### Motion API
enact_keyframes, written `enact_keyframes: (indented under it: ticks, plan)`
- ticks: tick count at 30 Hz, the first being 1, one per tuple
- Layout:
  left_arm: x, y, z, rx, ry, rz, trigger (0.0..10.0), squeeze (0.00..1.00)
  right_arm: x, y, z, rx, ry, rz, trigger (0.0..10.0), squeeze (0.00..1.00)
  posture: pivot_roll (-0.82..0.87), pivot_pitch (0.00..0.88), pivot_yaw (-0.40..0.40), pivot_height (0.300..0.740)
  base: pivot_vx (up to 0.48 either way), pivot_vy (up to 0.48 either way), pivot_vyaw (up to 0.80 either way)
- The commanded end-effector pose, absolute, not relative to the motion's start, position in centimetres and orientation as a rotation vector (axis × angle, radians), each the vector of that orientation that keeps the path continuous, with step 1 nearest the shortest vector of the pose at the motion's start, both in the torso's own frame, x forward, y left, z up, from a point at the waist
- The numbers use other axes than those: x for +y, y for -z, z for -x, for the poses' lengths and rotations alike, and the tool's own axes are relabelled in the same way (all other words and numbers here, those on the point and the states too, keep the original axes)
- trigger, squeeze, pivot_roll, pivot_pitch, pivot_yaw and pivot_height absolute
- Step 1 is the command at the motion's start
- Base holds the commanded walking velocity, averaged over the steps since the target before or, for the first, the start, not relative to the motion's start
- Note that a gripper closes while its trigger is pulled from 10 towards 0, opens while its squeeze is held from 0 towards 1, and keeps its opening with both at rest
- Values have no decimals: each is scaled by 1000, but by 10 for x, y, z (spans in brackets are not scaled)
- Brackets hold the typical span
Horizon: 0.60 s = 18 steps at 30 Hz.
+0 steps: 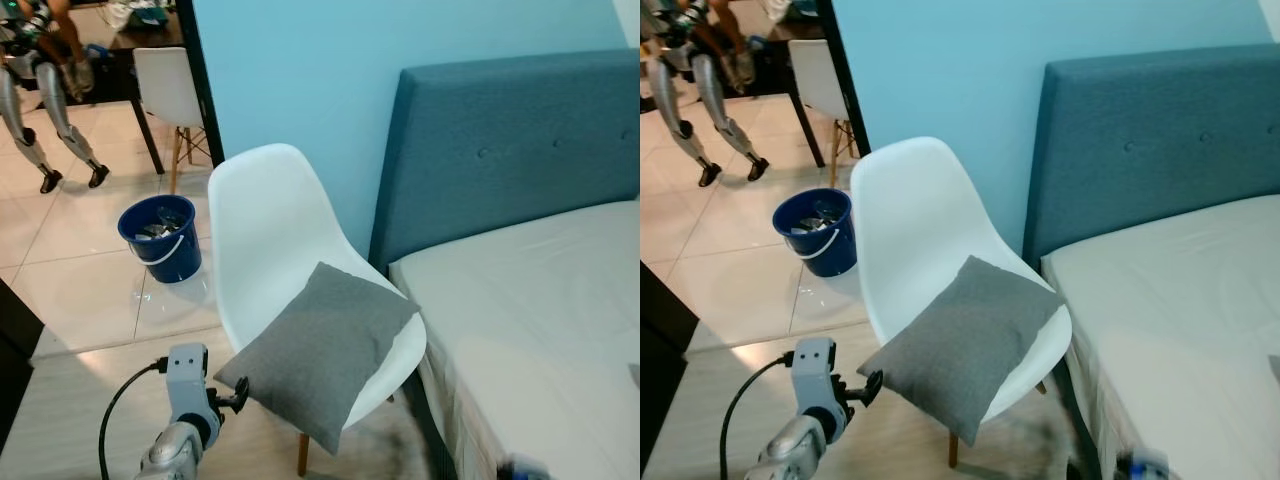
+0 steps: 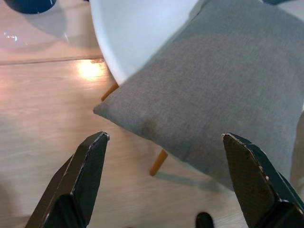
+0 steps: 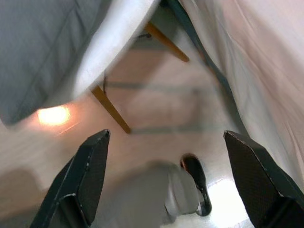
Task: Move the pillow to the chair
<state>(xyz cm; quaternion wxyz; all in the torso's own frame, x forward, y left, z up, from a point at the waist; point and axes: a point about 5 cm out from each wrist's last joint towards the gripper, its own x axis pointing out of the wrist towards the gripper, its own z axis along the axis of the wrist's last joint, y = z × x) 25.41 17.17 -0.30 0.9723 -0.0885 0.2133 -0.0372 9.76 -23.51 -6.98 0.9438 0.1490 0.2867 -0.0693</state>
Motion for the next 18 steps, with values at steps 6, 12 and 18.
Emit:
enact_keyframes:
  ticks: [6, 12, 18]
  plan:
    - [177, 12, -248, 457, 72, 156, 10000, 0, -229, 78, -74, 595, 123, -295, 10000, 0, -83, 98, 7, 740, 0, 0, 0]
    - [179, 14, -249, 459, 74, 157, 10000, 0, -227, 81, -61, 612, 116, -288, 10000, 0, -83, 102, 10, 740, 0, 0, 0]
    - [186, 11, -257, 431, 62, 74, 10000, 0, -231, 66, -85, 495, 50, -139, 10000, 0, -86, 99, 2, 740, 0, 0, 0]
